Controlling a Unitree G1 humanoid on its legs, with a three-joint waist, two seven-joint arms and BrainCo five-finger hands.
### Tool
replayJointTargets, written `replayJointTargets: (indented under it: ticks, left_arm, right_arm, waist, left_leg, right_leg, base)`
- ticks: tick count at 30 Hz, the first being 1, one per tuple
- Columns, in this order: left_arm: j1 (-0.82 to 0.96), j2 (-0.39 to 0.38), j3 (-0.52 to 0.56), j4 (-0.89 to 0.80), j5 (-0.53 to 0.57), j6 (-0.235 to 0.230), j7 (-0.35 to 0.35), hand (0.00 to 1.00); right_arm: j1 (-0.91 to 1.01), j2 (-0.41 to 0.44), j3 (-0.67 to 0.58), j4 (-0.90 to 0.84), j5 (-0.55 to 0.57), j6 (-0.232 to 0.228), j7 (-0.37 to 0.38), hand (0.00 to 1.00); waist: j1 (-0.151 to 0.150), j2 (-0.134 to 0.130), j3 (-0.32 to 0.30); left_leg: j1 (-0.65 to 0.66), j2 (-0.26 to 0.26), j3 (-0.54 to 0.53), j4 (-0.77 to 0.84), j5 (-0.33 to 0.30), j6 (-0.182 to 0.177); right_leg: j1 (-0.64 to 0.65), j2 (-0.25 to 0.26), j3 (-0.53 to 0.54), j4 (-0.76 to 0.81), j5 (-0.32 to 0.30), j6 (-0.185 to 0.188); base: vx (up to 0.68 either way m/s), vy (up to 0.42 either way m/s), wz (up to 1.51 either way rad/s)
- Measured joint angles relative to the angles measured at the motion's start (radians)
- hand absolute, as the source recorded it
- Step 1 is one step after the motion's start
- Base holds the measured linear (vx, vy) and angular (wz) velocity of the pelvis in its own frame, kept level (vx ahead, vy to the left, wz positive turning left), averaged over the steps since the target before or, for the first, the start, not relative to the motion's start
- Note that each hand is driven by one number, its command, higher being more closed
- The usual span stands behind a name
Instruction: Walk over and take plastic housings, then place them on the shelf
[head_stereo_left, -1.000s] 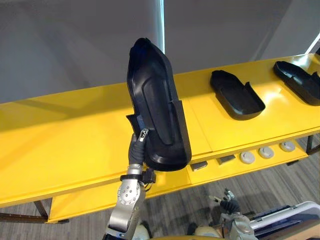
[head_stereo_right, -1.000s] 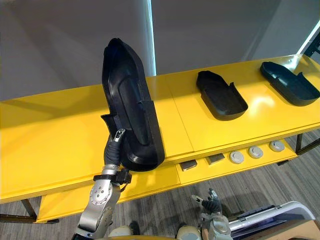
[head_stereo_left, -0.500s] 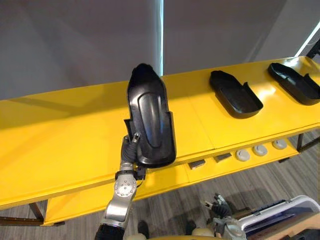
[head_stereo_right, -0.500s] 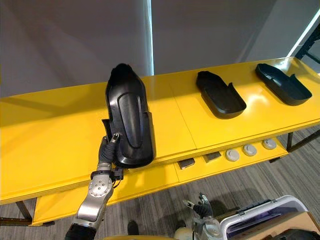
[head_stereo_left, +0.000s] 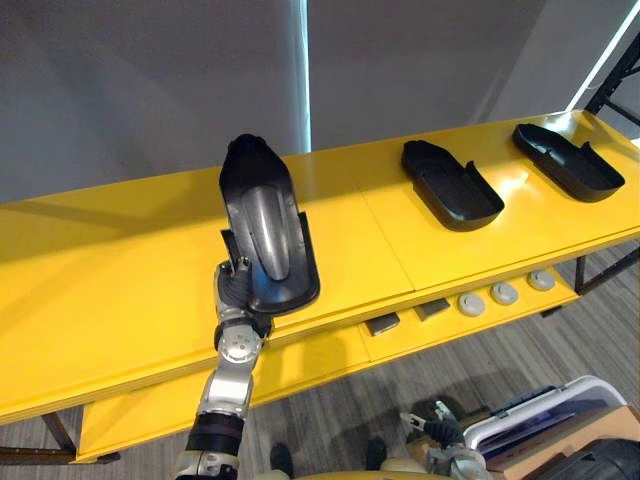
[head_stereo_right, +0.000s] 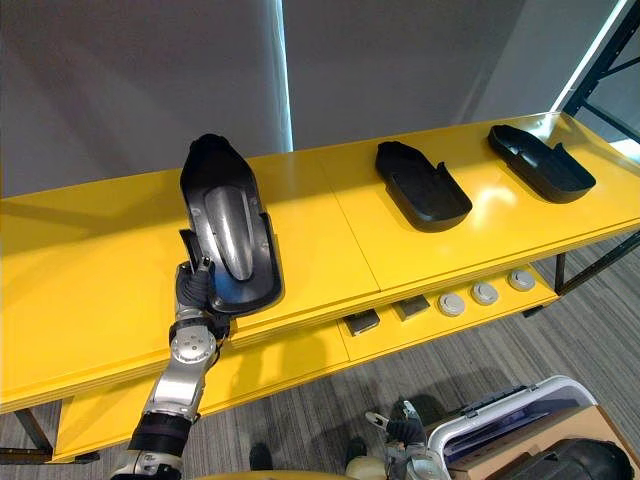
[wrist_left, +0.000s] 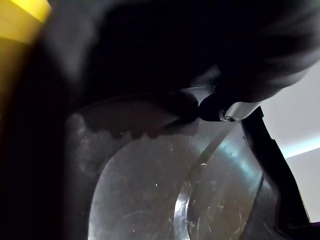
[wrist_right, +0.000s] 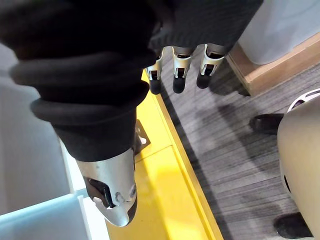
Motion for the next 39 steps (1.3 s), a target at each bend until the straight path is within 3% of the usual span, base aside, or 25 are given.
replayJointTargets:
  ticks: [16, 23, 38, 39]
  left_arm:
    - [-0.067, -0.002, 0.029, 0.055, -0.028, 0.028, 0.027, 0.00]
    - [-0.066, -0.021, 0.023, -0.024, -0.024, 0.028, 0.047, 0.00]
    - [0.015, -0.074, -0.108, -0.371, 0.003, -0.067, 0.083, 0.00]
    - [0.046, -0.073, -0.124, -0.395, 0.004, -0.075, 0.079, 1.00]
  right_arm:
    - [-0.021, 0.000, -0.001, 0.002, -0.008, 0.001, 0.000, 0.00]
    - [-0.022, 0.001, -0.001, 0.014, -0.008, 0.001, -0.001, 0.00]
    - [-0.011, -0.009, 0.000, 0.080, -0.007, -0.003, -0.003, 0.00]
    - [-0.001, -0.009, 0.000, 0.079, -0.004, -0.004, -0.003, 0.00]
  waist:
    - [-0.006, -0.006, -0.002]
    - [-0.005, -0.011, -0.003]
    - [0.001, -0.015, -0.006]
    - [0.002, -0.015, -0.006]
  left_leg:
    - [0.004, -0.009, -0.012, -0.001, 0.000, 0.000]
    - [-0.006, -0.012, -0.025, -0.001, 0.000, 0.000]
    - [-0.017, -0.011, -0.044, -0.001, 0.000, 0.000]
    - [-0.016, -0.012, -0.045, -0.001, 0.000, 0.000]
  right_leg:
    - [0.015, 0.001, -0.014, -0.021, 0.003, -0.001]
    - [0.016, -0.001, -0.025, -0.020, 0.003, -0.001]
    - [-0.008, -0.016, -0.030, 0.032, -0.020, 0.009]
    - [-0.008, -0.017, -0.030, 0.037, -0.023, 0.011]
  base:
    - [0.00, -0.003, 0.02]
    - [0.01, 0.000, 0.05]
    - [0.00, 0.000, 0.03]
    - [0.00, -0.002, 0.03]
